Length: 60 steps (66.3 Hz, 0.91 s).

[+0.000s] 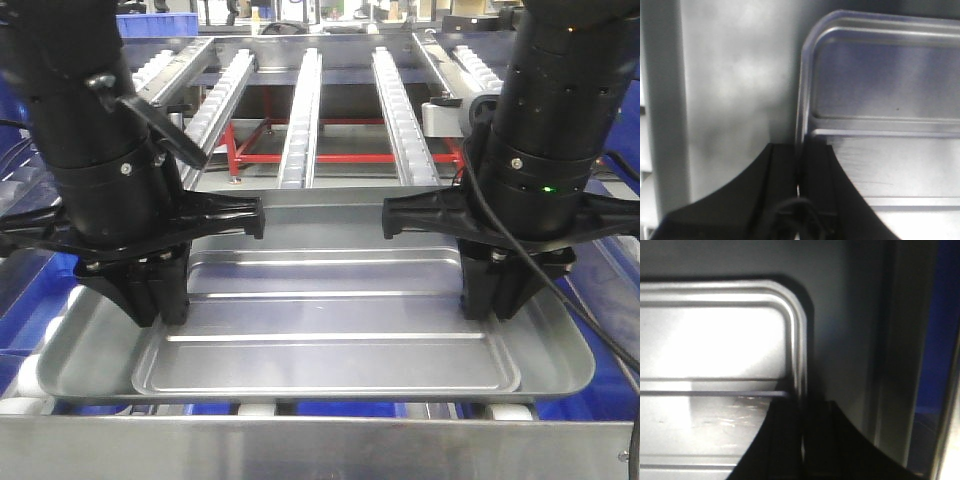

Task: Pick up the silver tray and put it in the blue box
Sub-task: 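Lift the gripped tray with both grippers and pull it toward the robot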

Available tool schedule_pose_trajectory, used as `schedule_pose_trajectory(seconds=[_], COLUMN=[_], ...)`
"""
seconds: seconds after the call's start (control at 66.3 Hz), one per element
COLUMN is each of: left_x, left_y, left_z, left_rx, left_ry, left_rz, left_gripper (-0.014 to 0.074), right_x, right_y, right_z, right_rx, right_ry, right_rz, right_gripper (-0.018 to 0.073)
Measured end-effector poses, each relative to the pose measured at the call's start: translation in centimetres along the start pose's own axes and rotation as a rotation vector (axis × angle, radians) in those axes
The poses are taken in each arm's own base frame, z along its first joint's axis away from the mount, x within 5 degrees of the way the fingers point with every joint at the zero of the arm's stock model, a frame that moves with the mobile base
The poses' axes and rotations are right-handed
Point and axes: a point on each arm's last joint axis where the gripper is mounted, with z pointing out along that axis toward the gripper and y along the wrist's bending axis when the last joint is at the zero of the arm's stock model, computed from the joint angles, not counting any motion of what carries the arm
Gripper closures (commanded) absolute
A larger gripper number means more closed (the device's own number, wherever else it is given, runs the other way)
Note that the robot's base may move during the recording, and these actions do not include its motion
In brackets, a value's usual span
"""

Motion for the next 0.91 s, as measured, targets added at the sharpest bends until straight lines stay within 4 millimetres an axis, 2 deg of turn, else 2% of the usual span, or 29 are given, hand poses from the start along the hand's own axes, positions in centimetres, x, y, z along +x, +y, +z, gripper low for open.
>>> schedule_pose_trajectory(seconds=[0.106,0.211,0.423,0.634,0.906], left_x=[-0.3,-0.3,1.2,4.3,9.1], left_y=[-0.1,-0.1,-0.6,-1.0,-0.3], left_z=[-0.9,-2.7,-6.3,-8.4,-10.8], left_rx=[0.006,0.02,0.016,0.023,0.03], left_ry=[-0.007,-0.026,-0.04,-0.048,-0.073], left_rz=[-0.006,-0.012,0.013,0.017,0.0], left_gripper=[0.07,0.07,0.07,0.07,0.07], right_x=[0.0,0.0,1.0,4.1,8.7], right_y=[-0.1,0.0,0.3,0.2,0.5], right_z=[-0.9,-2.7,-6.3,-9.1,-11.2], right_rx=[-0.002,-0.018,-0.039,-0.046,-0.067], right_ry=[-0.004,-0.03,-0.057,-0.094,-0.12], right_rz=[0.007,0.015,0.03,0.024,0.007], right_gripper=[0.05,0.05,0.05,0.05,0.05])
